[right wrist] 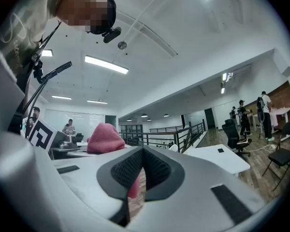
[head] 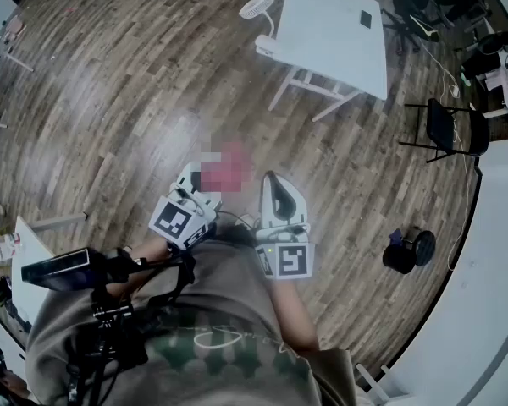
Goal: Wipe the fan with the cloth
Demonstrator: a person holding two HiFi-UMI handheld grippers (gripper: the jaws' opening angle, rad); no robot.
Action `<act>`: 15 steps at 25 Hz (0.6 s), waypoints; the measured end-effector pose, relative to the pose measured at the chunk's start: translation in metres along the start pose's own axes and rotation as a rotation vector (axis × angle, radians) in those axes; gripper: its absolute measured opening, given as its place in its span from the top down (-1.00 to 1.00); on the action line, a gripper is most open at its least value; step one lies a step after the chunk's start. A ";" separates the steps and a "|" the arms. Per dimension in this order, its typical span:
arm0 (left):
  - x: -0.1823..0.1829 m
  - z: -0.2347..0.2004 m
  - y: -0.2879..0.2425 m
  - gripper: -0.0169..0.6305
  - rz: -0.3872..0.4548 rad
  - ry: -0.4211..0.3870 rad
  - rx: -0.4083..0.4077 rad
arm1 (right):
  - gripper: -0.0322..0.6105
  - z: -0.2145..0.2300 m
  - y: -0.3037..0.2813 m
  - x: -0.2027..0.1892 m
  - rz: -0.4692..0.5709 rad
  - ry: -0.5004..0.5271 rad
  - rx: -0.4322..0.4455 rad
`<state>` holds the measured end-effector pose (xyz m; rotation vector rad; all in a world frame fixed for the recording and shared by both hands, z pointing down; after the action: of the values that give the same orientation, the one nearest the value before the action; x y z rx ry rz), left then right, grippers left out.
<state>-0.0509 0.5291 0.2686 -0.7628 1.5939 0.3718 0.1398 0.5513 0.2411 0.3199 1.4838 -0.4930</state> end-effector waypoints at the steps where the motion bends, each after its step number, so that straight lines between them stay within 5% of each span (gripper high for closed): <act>1: 0.000 0.000 -0.001 0.64 0.000 0.000 0.002 | 0.83 0.001 0.000 -0.001 -0.005 0.005 0.000; 15: -0.022 0.004 -0.015 0.64 -0.012 -0.059 0.097 | 0.82 0.040 0.019 -0.015 -0.014 -0.056 0.000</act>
<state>-0.0376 0.5267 0.2922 -0.6815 1.5401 0.3032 0.1842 0.5498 0.2575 0.2937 1.4322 -0.5097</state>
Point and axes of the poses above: the fingertips, and each gripper's own axes: y backward along the fingers, z to its right, x out of its top, the point moved 10 cm from there along y, backward along the fingers, and after that the axes turned 8 degrees about -z, right-handed, at the moved point
